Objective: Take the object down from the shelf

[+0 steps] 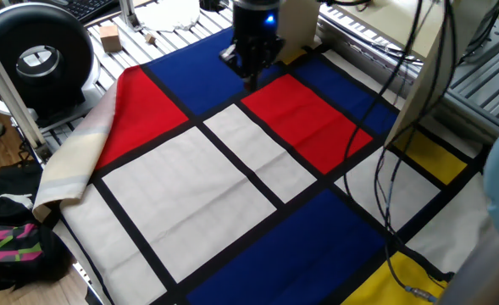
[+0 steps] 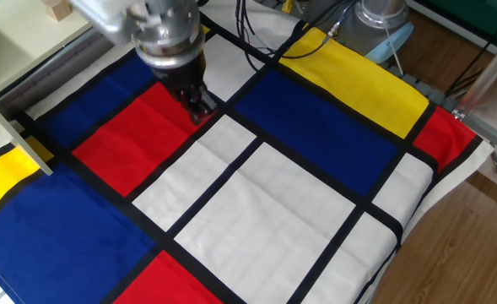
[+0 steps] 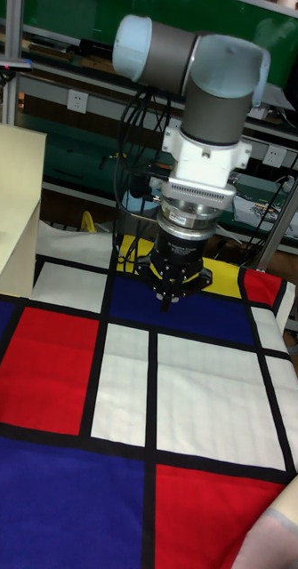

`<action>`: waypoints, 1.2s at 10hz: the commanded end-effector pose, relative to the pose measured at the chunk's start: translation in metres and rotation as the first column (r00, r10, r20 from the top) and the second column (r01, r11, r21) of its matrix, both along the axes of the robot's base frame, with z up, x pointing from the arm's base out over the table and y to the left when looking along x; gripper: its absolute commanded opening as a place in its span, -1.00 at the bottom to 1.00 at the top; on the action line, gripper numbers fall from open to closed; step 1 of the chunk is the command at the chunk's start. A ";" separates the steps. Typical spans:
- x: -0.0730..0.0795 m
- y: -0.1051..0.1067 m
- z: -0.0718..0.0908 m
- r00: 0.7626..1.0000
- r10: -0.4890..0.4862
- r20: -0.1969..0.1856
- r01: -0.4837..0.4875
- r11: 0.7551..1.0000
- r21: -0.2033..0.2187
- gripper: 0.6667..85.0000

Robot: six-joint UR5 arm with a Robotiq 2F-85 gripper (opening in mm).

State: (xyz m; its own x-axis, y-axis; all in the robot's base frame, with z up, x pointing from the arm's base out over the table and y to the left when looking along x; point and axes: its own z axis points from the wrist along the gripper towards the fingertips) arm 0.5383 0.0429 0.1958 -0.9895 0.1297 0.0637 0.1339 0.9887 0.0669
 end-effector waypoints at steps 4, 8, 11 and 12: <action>0.014 0.011 0.000 0.998 -0.062 0.013 0.062 0.998 -0.003 -0.99; 0.021 0.013 -0.003 0.997 -0.076 0.033 0.076 0.997 0.007 -0.99; 0.016 0.011 -0.002 0.997 -0.078 0.022 0.078 0.997 0.003 -0.99; 0.018 0.009 -0.005 0.997 -0.066 0.030 0.067 0.998 -0.006 -0.99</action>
State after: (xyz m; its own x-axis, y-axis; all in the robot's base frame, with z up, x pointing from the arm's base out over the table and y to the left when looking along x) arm 0.5549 0.0511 0.1916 -0.9791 0.2000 0.0383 0.2020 0.9776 0.0587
